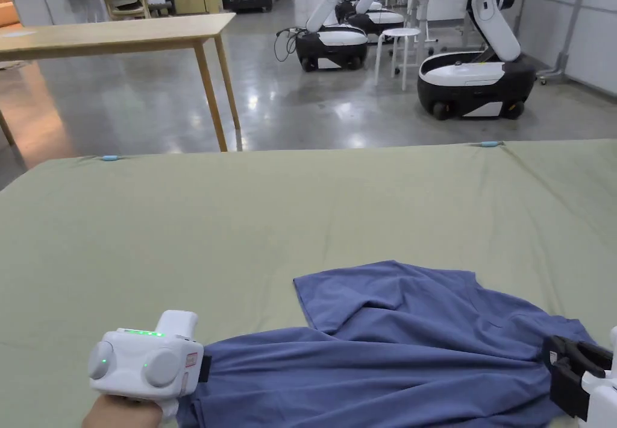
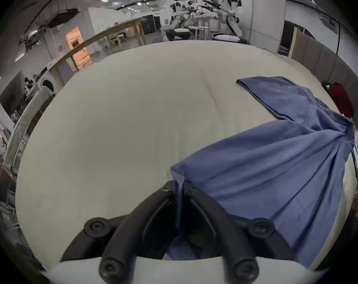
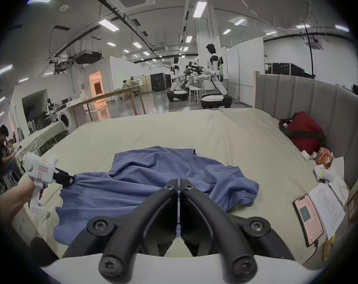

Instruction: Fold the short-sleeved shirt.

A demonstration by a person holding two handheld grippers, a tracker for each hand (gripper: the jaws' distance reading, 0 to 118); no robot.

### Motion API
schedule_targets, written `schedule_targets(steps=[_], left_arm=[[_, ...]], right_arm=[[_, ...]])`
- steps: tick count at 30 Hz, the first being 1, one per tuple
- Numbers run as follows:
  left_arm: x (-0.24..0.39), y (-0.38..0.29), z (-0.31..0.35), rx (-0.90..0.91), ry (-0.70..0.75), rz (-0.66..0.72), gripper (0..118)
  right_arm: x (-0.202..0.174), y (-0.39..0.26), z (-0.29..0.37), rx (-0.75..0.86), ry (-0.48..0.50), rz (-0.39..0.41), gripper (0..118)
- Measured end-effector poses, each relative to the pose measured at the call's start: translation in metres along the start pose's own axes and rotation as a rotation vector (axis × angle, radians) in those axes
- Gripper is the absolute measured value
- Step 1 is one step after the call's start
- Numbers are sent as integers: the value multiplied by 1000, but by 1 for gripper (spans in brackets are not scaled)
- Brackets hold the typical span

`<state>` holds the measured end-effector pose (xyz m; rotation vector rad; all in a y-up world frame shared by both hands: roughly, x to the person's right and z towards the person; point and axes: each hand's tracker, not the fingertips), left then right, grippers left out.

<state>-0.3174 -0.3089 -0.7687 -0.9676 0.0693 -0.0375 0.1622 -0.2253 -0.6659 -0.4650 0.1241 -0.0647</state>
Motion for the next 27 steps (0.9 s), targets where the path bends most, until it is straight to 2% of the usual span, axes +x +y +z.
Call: schedule_targets(steps=[4,12,16,17,18,19,20,24,27], left_arm=[[-4,7,31,118,-34,51,1],[18,23,91,217,-66,1,1],[31,27,97,222,-76,-1,1],[34,28,95,220,-72,-5,1],[36,29,95,218,-72,-6,1],[38,29,95,216,-71,-6,1],[40,30,94,212,-71,-8,1],[42,32,90,198,-66,4,1],[42,32,87,189,-59,15,1]], right_arm=[[35,-1,8,6,-54,-6,3],[136,-3,-11,-102,-238,-26,3],[173,-6,-39,-218,-239,14,6],[177,-9,-47,-241,-230,52,24],[179,-13,-56,-261,-226,98,72],[179,-18,-65,-287,-218,133,109],[176,-21,-68,-260,-206,175,118],[163,-33,-114,-370,-209,302,118],[149,-39,-140,-415,-153,382,115]])
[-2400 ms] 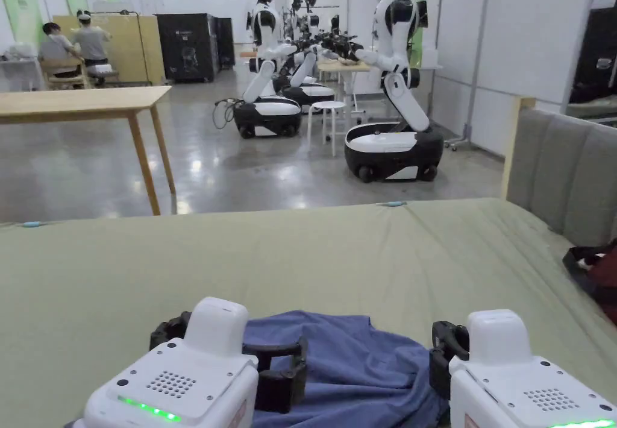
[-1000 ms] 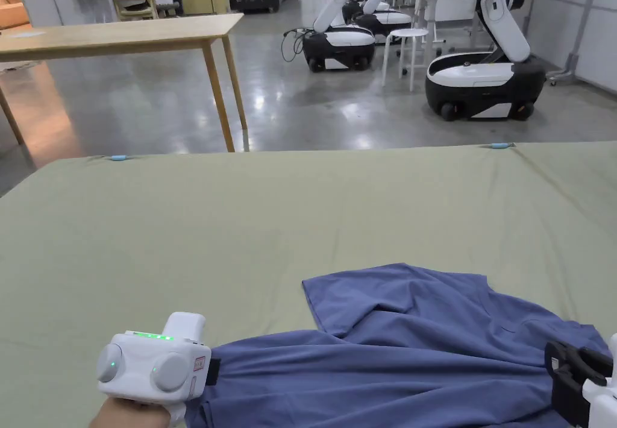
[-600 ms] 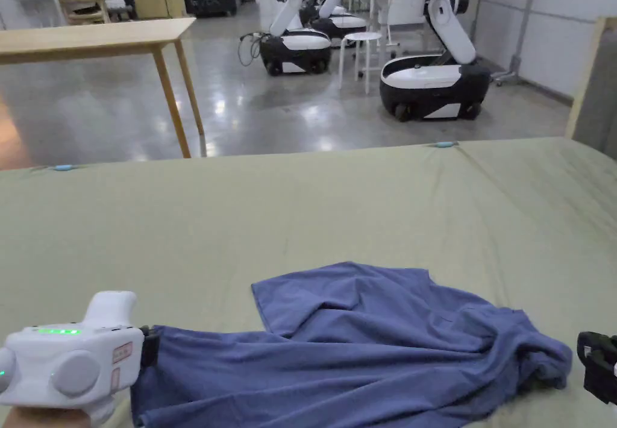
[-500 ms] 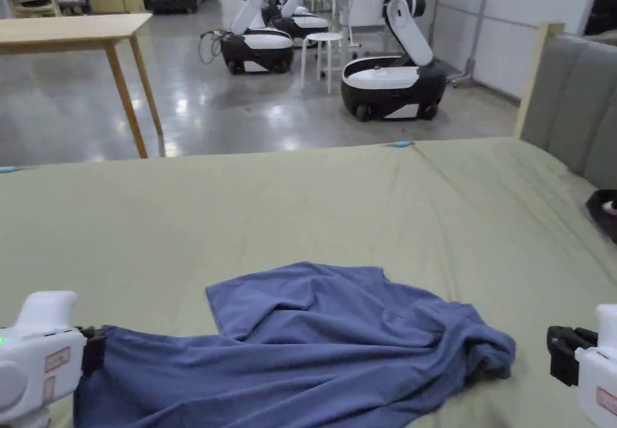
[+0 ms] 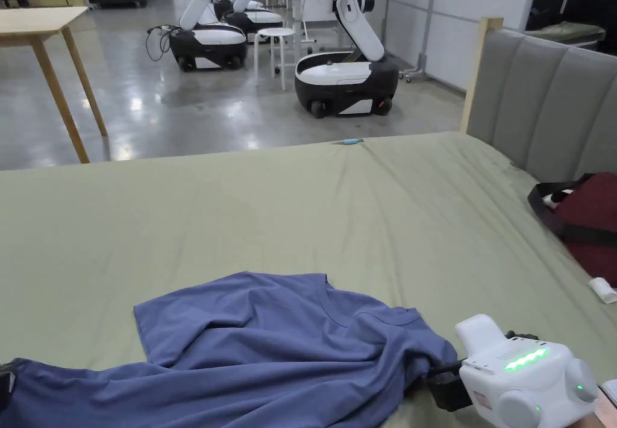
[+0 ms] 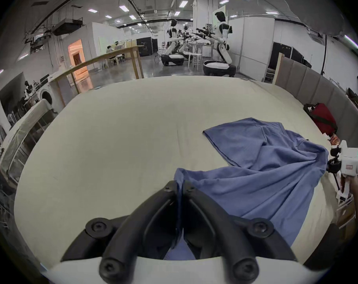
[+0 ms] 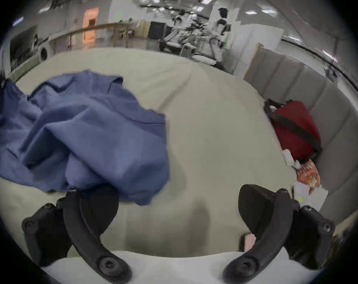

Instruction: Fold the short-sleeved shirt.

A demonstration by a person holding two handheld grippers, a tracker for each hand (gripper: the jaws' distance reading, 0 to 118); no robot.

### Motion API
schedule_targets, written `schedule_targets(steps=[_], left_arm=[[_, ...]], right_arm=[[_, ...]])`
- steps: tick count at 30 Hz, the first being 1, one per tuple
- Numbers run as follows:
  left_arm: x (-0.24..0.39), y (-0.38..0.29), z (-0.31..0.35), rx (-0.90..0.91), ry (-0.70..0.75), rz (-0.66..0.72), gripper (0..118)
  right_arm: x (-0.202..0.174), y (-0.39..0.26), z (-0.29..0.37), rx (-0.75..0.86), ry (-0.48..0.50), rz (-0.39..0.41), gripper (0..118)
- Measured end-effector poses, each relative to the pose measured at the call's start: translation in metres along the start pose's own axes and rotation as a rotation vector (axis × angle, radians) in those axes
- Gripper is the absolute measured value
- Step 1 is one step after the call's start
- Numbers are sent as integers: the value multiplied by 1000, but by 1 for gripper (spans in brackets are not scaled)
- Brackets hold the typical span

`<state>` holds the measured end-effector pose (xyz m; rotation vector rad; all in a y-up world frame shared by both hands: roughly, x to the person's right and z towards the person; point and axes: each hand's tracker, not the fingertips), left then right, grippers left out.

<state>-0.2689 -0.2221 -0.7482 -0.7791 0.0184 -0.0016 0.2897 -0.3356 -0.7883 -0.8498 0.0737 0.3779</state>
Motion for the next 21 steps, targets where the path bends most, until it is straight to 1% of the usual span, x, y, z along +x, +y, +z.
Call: schedule_targets(steps=[1,2,3,4,5,7,8,9,11,13,15,17,21], left_arm=[[0,0,0,-3,2,3,1],[-1,0,-2,-6,4,5,1],[-1,0,-3,-7,8,5,1],[-1,-1,-4,-10,13,5,1],[-2,-1,-5,-13,16,7,1],[-4,0,-8,-17,22,9,1],[-5,0,-8,-16,25,11,1],[-7,0,-6,-14,28,15,1],[-12,3,0,7,44,12,1],[-16,10,13,65,75,6,1],[-26,22,29,81,59,14,1],[-31,38,49,142,65,17,1],[-48,75,95,264,99,24,1]], right_arm=[[-1,2,-5,10,32,31,109],[-5,4,-7,43,46,57,97],[-8,8,-8,68,56,73,61],[-8,10,-9,77,78,57,20],[-4,13,-9,72,128,7,9],[5,16,-7,50,192,-93,8],[9,16,-2,58,194,-134,8],[13,18,8,78,168,-154,8],[19,24,30,92,143,-174,8],[25,35,59,150,136,-201,8],[27,53,88,200,106,-194,8],[29,75,117,270,70,-200,8],[43,122,173,403,29,-260,8]])
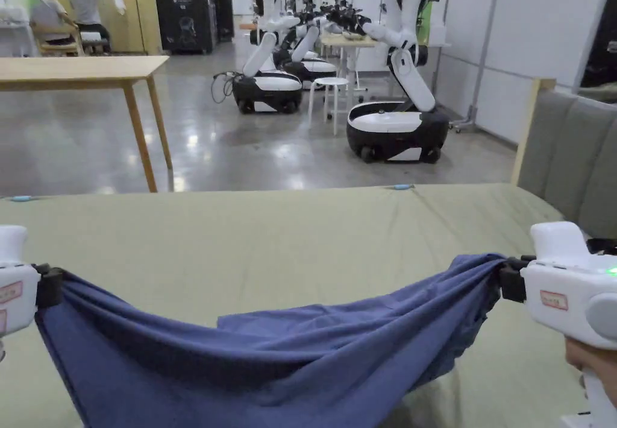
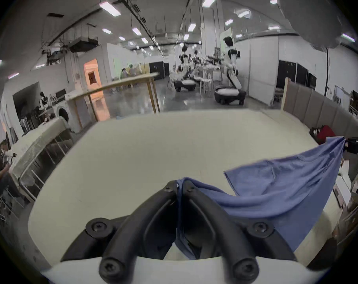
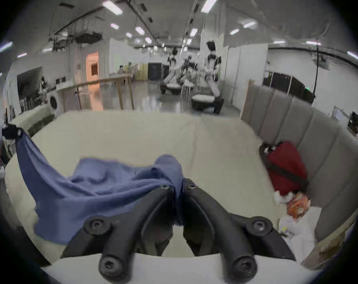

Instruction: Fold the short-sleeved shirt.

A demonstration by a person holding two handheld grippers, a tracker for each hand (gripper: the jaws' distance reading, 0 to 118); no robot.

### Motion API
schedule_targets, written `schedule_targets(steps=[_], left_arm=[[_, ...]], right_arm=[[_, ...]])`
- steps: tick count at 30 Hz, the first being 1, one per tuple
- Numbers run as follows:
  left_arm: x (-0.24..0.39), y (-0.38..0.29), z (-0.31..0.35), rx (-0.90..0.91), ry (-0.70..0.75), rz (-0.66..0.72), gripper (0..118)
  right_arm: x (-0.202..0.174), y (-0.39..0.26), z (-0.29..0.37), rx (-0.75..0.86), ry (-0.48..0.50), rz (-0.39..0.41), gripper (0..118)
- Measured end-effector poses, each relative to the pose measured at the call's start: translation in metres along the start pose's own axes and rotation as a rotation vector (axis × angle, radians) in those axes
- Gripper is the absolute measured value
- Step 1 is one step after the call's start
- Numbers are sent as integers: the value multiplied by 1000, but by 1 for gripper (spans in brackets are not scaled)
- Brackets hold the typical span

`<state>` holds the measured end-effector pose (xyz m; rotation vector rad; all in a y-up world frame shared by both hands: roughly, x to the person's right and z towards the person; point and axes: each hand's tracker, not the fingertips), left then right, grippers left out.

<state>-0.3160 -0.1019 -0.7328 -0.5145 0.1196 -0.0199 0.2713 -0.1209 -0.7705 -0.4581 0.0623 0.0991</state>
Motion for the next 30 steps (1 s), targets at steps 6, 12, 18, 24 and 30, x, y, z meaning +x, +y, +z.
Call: schedule_targets(steps=[6,12,18,24,30], left_arm=[[-35,78,36,167,49,24,1],[-46,154,41,263,82,26,1],[-45,218,30,344,113,25,1],[-45,244,2,357,147,-6,1],[-32,190,-57,269,132,9,1]], right_arm=[[2,101,43,174,-37,-23,8],[4,184,65,319,-112,-49,8],[0,239,54,355,-135,-52,8],[0,254,22,357,-154,-55,8],[-7,207,-42,264,-144,-78,8]])
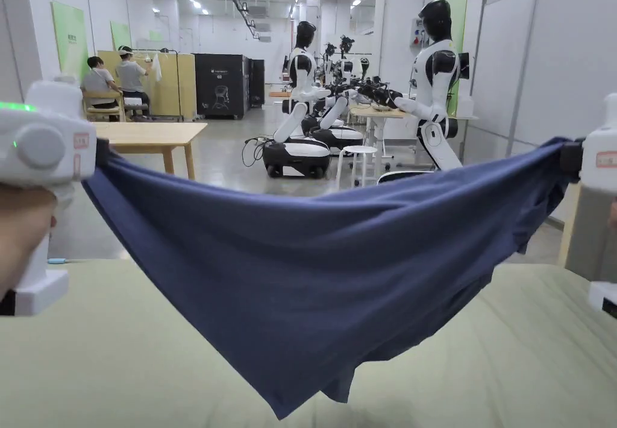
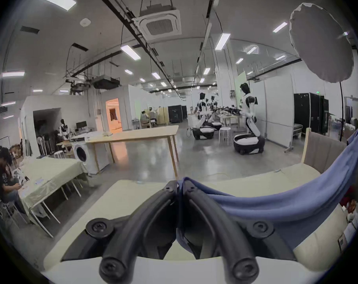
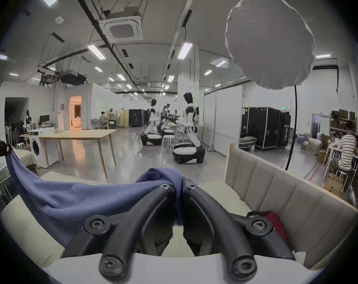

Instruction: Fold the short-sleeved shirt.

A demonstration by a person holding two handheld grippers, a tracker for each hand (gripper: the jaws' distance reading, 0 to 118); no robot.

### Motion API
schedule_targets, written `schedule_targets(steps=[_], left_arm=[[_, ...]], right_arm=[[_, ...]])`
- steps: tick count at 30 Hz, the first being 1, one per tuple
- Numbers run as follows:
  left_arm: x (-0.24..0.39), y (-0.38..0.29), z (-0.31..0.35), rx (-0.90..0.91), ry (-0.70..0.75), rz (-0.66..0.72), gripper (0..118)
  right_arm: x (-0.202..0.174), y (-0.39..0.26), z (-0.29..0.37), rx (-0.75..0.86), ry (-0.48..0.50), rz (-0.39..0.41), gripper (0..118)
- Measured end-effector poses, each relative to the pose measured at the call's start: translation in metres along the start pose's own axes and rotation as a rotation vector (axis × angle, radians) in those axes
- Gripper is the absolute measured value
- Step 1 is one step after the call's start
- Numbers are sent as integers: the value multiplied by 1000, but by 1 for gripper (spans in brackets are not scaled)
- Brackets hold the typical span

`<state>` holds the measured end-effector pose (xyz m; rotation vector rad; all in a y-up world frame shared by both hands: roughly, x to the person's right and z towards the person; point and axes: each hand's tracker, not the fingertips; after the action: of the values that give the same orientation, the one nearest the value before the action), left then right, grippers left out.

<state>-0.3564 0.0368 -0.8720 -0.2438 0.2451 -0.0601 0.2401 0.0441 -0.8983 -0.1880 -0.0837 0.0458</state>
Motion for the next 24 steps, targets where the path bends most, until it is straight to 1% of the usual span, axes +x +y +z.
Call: schedule_targets(steps=[4,6,8,11,15,18,19,21,22,24], left_arm=[[10,-61,-25,-62,-6,49,1],[12,-82,-31,-126,-42,57,1],[14,-96,-22,-107,-58,59,1],[8,-110,5,-121,-115,117,1],[-6,-135,59,-108,-133,78,1],[-17,-165,102,-151,-157,8,1],[-21,-178,118,-188,-160,-17,1],[-26,-211,147,-255,-192,-41,1],[-27,-229,158,-293,-197,-33,1],[-32,-274,184,-376,-206,2,1]], right_arm=[[-8,-59,-31,-76,-27,-16,8],[-9,-80,-34,-89,-37,-21,8],[-7,-95,-31,-112,-29,-24,8],[2,-110,-6,-110,-12,-36,8],[21,-134,53,-93,21,-29,8],[35,-167,104,-116,59,6,8],[39,-183,121,-156,79,59,8],[44,-222,153,-198,73,111,8],[46,-242,166,-233,90,135,8],[48,-293,190,-333,96,153,8]])
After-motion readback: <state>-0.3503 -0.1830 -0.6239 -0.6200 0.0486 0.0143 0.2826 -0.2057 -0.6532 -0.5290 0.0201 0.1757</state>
